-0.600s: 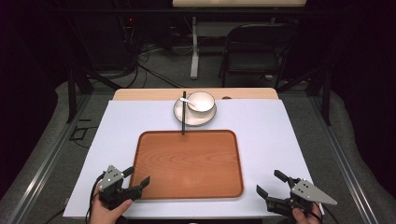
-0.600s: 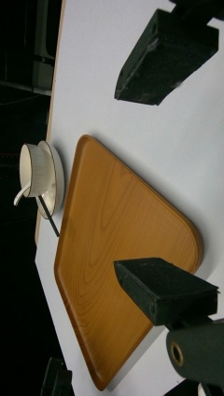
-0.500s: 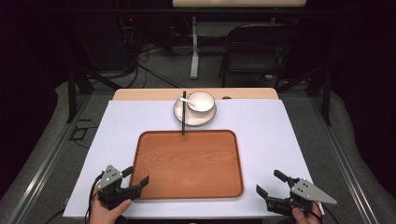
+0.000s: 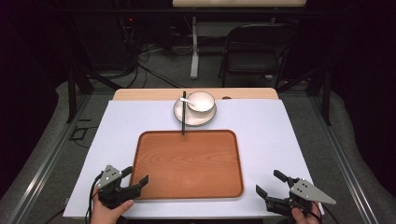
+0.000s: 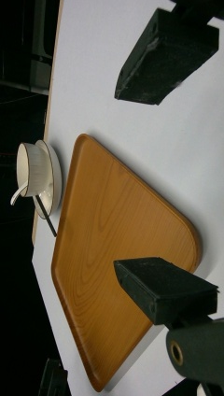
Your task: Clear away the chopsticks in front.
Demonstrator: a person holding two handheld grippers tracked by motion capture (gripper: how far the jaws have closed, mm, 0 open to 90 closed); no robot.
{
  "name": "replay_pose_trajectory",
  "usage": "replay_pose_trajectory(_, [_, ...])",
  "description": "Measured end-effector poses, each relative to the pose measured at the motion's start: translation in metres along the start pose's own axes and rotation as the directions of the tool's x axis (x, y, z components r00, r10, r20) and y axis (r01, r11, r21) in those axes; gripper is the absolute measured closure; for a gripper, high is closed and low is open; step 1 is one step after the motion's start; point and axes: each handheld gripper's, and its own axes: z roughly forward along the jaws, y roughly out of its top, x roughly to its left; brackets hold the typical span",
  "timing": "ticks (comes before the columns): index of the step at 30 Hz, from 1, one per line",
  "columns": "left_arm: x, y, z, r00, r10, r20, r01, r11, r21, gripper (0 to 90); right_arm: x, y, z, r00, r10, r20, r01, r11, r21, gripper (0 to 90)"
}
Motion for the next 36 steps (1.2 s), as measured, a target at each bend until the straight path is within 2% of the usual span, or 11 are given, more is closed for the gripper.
replay_pose_trajectory(3, [-0.002,0.000,0.002,0.9998,0.019,-0.012,-0.019,0.9998,0.009,25.8,0.000,0.000,0.000,1.0000,-0.001,0.000,0.001,1.000,0.000,14.4])
replay_pose_trajectory(9, [-0.002,0.000,0.003,0.9999,0.006,-0.016,-0.006,0.9997,0.023,30.3,0.000,0.000,0.000,1.0000,0.003,-0.001,-0.003,1.000,-0.001,14.4])
replay_pose_trajectory(14, [-0.011,0.002,0.006,0.9949,0.085,-0.053,-0.082,0.9946,0.063,34.0,0.000,0.000,0.001,1.0000,0.002,-0.002,-0.002,1.000,-0.001,14.4])
replay_pose_trajectory(15, [-0.010,0.003,0.007,0.9957,0.077,-0.052,-0.073,0.9947,0.073,34.5,0.000,0.000,0.001,1.0000,0.002,-0.002,-0.002,1.000,-0.001,14.5])
replay_pose_trajectory(18, [-0.003,0.009,0.013,1.0000,0.000,-0.009,0.001,0.9938,0.111,34.5,0.000,0.000,0.001,1.0000,0.005,0.001,-0.005,1.000,-0.002,14.4])
replay_pose_trajectory(19, [-0.003,0.009,0.013,1.0000,0.000,-0.009,0.001,0.9938,0.111,34.5,0.000,0.000,0.001,1.0000,0.005,0.001,-0.005,1.000,-0.002,14.4])
replay_pose_trajectory(25, [0.000,0.045,0.024,0.9993,-0.010,0.036,0.006,0.9924,0.123,34.4,0.001,0.000,0.001,1.0000,0.009,0.001,-0.009,1.000,0.001,14.4])
replay_pose_trajectory(28, [0.000,0.071,0.032,0.9992,0.004,0.039,-0.008,0.9934,0.115,33.7,0.001,0.000,0.001,0.9999,0.014,0.000,-0.014,1.000,0.002,14.4])
replay_pose_trajectory(29, [0.001,0.084,0.038,0.9992,0.003,0.039,-0.007,0.9934,0.115,32.6,0.001,0.000,0.001,0.9999,0.011,0.000,-0.011,1.000,0.002,14.4])
replay_pose_trajectory(30, [0.001,0.084,0.038,0.9992,0.003,0.039,-0.007,0.9934,0.115,32.6,0.001,0.000,0.001,1.0000,0.010,0.001,-0.010,1.000,0.001,14.4])
replay_pose_trajectory(36, [0.005,0.116,0.060,0.9968,-0.022,0.077,0.011,0.9898,0.142,32.5,0.000,0.000,0.001,1.0000,0.001,0.001,-0.001,1.000,-0.002,14.4])
